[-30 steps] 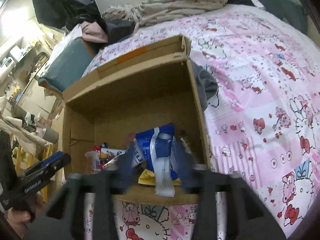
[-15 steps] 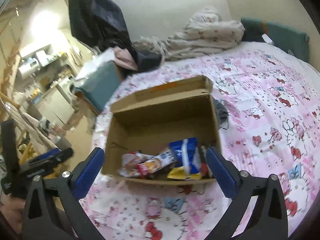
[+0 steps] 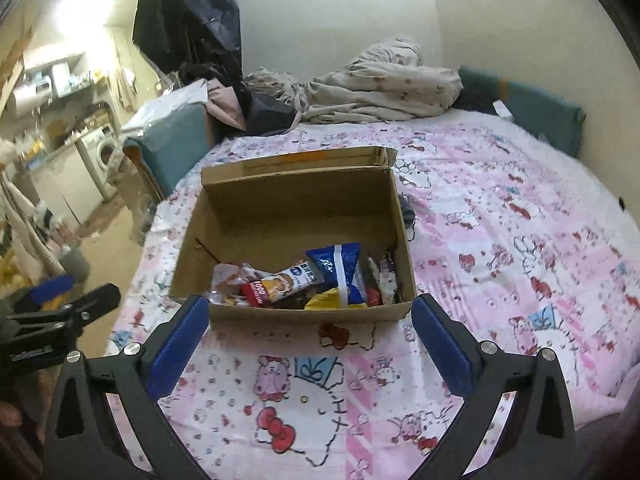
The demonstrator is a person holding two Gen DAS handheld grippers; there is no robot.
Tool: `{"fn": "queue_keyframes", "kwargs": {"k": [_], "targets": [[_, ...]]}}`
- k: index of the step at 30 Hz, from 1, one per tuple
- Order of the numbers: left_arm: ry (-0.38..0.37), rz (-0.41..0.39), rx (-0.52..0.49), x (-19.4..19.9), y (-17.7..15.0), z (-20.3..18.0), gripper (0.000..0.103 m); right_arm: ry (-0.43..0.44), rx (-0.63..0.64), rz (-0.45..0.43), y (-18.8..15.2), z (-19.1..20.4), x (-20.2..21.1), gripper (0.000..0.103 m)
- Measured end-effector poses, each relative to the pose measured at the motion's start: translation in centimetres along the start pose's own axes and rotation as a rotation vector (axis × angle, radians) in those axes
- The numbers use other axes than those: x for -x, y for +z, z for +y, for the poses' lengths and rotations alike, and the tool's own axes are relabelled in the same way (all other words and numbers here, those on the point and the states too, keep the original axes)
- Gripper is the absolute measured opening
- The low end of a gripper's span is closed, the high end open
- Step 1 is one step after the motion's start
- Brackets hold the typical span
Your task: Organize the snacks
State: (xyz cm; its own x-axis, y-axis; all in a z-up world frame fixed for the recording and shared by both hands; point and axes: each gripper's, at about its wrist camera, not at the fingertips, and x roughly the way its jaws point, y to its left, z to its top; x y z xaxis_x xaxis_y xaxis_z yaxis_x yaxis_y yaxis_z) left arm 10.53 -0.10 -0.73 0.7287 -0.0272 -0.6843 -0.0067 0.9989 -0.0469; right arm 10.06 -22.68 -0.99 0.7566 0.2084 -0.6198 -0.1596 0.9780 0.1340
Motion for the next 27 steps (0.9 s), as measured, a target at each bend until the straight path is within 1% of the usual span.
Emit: {"fn": "queue_keyframes", "kwargs": {"k": [4,9,12,14,17,27], "targets": [[-0.007,-0.005,-0.003,-0.19,0.13,-0.48,0.103,-0.021,0.002,-0.025,0.25,-0.06,-0.4,0.103],[0.015,-0.005,-0.012,-0.51,0.05,-0.69,0.103,-0.018,-0.01,-0.005,0.36,-0.29,-0.84,0.103],[0.008,0.005,0.003,-0.74,0.05,-0.52,0.103,-0.021,-0.015,-0.006,0.45,-0.32,-0.94,0.103],[0.003,0.015,-0.008,-0.9,-0.06,-0.7,0.103,-0.021,-0.021,-0.006,0.45,-0.41,-0.94,0.103],[0.009,0.004,-0.023,-0.78,-0.04,-0.88,0.103,-0.022,-0.026,-0.007,0.31,-0.4,-0.94,0.103],[0.011,0.002,0.007,-0.68,0.17,-0.13,0.103,-0.023,-0.031,-0.001,0.19,-0.49,-1.01,0.103]]}}
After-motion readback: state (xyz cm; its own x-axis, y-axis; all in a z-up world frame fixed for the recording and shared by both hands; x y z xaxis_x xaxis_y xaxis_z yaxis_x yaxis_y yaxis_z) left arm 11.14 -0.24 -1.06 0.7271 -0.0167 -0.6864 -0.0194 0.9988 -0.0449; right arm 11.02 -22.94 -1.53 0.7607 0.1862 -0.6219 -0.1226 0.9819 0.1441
